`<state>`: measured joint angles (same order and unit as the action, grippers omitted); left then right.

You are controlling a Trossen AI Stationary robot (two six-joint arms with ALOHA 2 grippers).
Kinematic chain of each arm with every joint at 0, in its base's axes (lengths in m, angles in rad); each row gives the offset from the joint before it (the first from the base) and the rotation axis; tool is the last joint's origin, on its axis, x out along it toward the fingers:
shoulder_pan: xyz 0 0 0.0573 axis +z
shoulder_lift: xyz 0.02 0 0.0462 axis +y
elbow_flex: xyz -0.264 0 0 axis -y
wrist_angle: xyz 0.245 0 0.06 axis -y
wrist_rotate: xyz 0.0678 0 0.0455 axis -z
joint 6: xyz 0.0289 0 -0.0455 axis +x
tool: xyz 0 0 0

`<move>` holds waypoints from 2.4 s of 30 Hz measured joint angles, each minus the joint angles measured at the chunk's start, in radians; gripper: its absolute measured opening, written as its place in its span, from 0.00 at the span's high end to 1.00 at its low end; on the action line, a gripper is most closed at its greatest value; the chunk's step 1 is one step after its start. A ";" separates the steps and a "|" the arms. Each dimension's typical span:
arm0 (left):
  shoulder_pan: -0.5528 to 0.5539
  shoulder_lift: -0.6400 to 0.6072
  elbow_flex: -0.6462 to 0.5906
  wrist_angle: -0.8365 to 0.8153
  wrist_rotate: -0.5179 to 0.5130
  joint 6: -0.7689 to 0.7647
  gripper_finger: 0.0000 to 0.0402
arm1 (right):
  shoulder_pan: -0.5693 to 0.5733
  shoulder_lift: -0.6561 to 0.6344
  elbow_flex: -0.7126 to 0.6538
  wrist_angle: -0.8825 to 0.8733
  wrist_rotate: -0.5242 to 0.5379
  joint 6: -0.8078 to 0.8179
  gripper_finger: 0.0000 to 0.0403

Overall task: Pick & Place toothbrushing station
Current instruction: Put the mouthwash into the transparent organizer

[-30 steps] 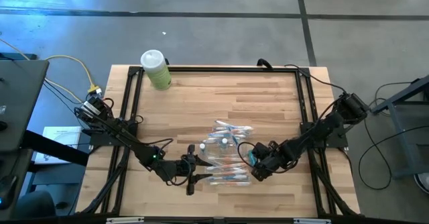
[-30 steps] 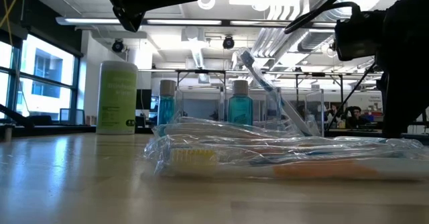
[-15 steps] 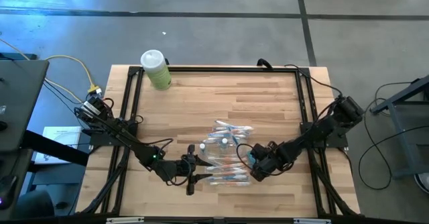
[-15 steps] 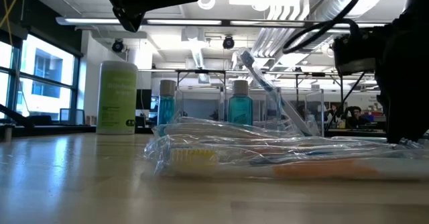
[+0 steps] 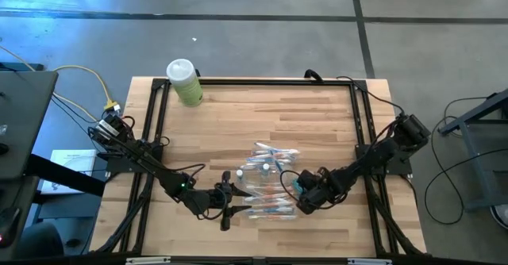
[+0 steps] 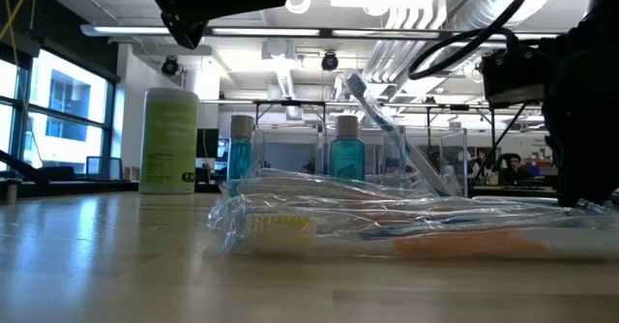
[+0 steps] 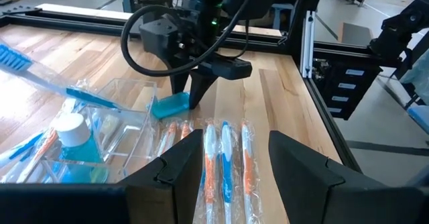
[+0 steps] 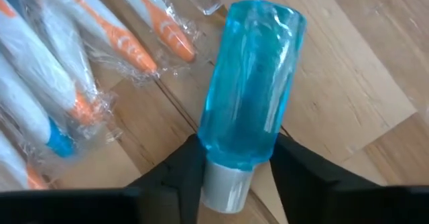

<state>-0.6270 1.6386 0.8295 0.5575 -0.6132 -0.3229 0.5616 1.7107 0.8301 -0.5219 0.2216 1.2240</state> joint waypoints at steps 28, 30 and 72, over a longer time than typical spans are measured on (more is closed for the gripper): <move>0.004 0.000 0.000 0.002 0.000 -0.126 0.59 | 0.256 -0.232 0.105 -0.095 0.255 -0.098 0.69; 0.004 0.000 0.000 0.002 0.000 -0.153 0.59 | 0.283 -0.232 0.138 -0.092 0.282 -0.168 0.69; 0.165 -0.001 0.000 0.211 0.309 -1.071 0.59 | 0.100 -0.084 0.213 0.564 0.269 -1.685 0.69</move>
<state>-0.4617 1.6375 0.8295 0.7685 -0.3046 -1.3942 0.6620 1.6272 1.0435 0.0418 0.4905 -0.4609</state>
